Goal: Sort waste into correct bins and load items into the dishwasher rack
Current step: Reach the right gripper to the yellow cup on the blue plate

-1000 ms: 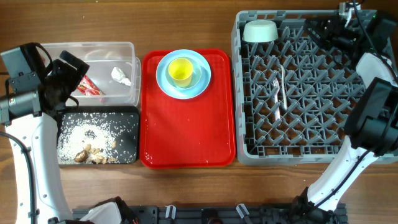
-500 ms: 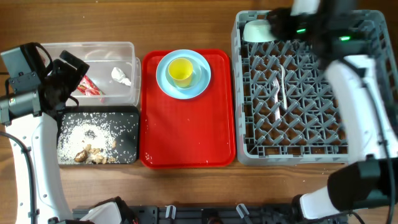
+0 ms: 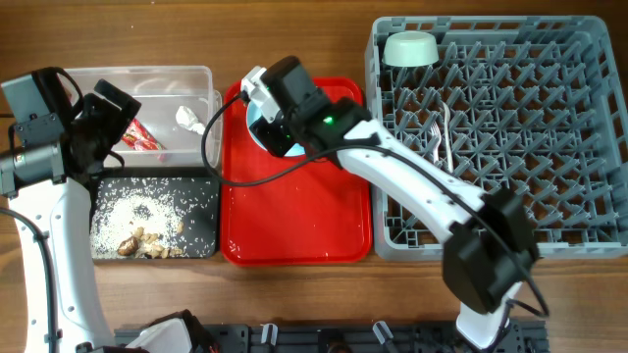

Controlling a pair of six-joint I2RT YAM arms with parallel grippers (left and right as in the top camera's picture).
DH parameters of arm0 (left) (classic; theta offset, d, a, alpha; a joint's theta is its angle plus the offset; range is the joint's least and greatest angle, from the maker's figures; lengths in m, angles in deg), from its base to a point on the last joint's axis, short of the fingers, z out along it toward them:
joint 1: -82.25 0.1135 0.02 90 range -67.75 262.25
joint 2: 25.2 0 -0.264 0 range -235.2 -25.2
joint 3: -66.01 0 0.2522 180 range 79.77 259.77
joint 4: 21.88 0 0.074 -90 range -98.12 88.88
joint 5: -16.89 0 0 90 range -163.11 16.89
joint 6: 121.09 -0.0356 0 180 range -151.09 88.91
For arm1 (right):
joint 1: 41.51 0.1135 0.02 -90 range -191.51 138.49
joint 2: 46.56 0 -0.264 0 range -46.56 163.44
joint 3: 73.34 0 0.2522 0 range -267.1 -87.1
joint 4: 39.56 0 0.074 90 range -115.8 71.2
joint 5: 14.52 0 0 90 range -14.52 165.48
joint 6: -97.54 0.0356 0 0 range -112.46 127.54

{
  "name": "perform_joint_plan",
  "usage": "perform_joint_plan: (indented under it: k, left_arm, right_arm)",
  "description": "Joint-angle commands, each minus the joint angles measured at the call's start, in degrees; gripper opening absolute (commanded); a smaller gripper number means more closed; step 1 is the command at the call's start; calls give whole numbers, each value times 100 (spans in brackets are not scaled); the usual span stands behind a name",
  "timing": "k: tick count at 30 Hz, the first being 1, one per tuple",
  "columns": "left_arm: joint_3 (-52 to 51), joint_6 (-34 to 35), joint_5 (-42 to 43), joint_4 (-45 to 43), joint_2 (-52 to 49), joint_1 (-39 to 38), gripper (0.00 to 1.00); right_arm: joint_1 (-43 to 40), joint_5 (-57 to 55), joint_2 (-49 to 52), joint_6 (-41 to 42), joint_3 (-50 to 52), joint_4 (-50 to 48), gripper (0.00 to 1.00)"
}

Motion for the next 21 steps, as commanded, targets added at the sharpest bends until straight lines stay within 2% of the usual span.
perform_joint_plan:
  k: [1,7,14,17,21]
  left_arm:
    - [48,-94,28,-11,37,26,100]
    - [48,-92,28,-11,37,26,100]
    - [48,-92,28,-11,37,26,100]
    - [48,-94,28,-11,37,26,100]
    - [48,-92,28,-11,37,26,100]
  right_arm:
    - [7,-544,448,-57,-24,-249,55]
    - [-20,-691,704,-57,-22,-656,54]
    - [-125,-752,903,-57,-11,-658,45]
    - [-129,-752,975,-55,-11,-632,35]
    - [-133,-752,975,-59,-11,-503,30]
